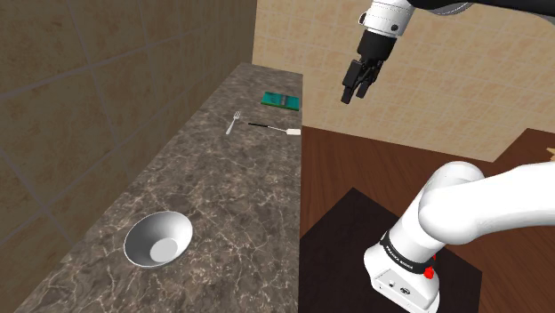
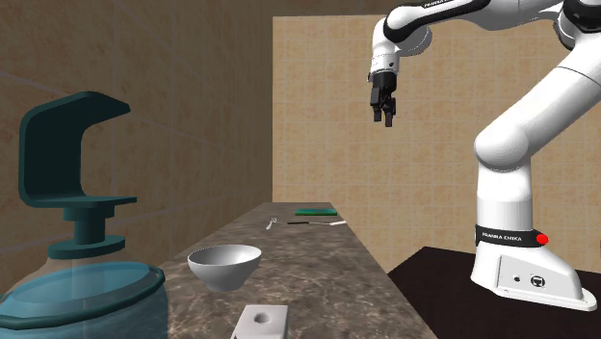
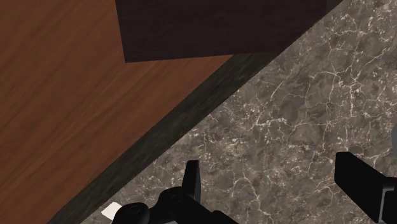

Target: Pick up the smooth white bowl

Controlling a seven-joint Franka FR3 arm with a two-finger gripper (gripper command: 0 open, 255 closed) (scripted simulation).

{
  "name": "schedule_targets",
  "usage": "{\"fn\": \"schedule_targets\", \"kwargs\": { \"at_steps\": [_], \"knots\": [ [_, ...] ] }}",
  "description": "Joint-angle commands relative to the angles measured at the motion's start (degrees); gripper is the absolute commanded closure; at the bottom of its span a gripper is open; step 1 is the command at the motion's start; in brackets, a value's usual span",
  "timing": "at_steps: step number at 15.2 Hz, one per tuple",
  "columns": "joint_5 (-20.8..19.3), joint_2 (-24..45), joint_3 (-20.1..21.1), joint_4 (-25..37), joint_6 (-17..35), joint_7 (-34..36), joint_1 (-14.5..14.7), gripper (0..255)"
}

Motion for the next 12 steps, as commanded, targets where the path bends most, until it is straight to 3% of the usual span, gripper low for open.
{"fn": "schedule_targets", "kwargs": {
  "at_steps": [1,12],
  "knots": [
    [0.0,0.0,0.0,0.0,0.0,0.0,0.0,0],
    [7.3,9.6,10.3,-5.3,13.9,11.7,4.3,0]
  ]
}}
